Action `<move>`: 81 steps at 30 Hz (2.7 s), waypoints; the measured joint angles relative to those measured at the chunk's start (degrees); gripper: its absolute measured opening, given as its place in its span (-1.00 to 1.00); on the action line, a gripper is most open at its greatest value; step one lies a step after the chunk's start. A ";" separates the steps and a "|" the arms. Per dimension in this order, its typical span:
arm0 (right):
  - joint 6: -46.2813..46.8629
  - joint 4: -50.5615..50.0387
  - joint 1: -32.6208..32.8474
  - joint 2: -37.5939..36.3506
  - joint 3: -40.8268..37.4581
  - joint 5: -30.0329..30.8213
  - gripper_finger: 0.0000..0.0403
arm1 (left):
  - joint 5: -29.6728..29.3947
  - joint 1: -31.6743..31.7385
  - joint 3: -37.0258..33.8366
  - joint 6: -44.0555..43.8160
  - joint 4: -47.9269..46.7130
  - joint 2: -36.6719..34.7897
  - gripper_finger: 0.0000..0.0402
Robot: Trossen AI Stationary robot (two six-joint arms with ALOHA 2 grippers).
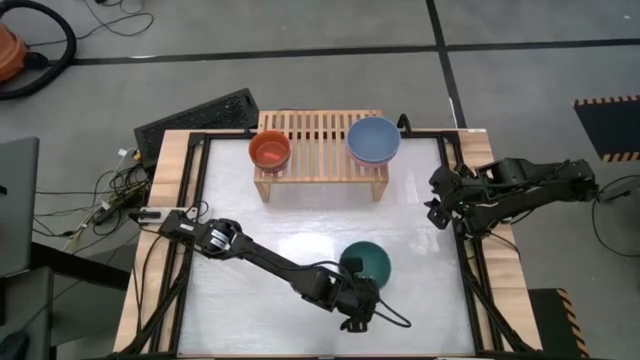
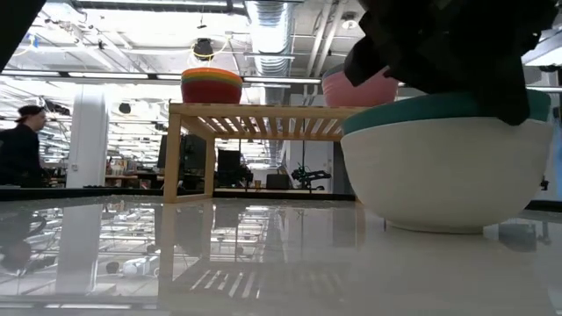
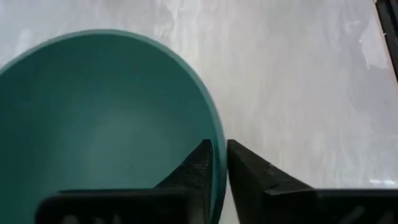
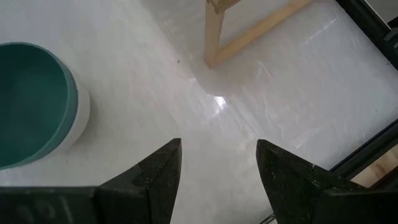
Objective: Place and stack bowls onto a shelf
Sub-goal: Stack the dark green bowl on top of the light blue bowl on the shelf
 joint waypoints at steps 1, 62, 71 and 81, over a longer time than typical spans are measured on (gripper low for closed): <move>0.00 0.00 0.00 0.00 0.00 -0.02 0.16 | -0.13 0.00 0.39 0.00 -0.17 0.00 -0.93; 3.48 4.46 -0.13 -0.02 0.00 0.77 0.16 | 9.17 34.27 10.96 35.50 -3.24 -17.75 -1.00; 3.65 4.46 -0.13 -0.02 0.00 0.82 0.16 | 17.26 35.07 11.04 38.27 -2.19 -15.71 -1.00; 4.96 4.34 -0.13 -0.02 0.00 0.88 0.16 | 18.67 35.22 11.04 38.48 -4.79 -15.06 -1.00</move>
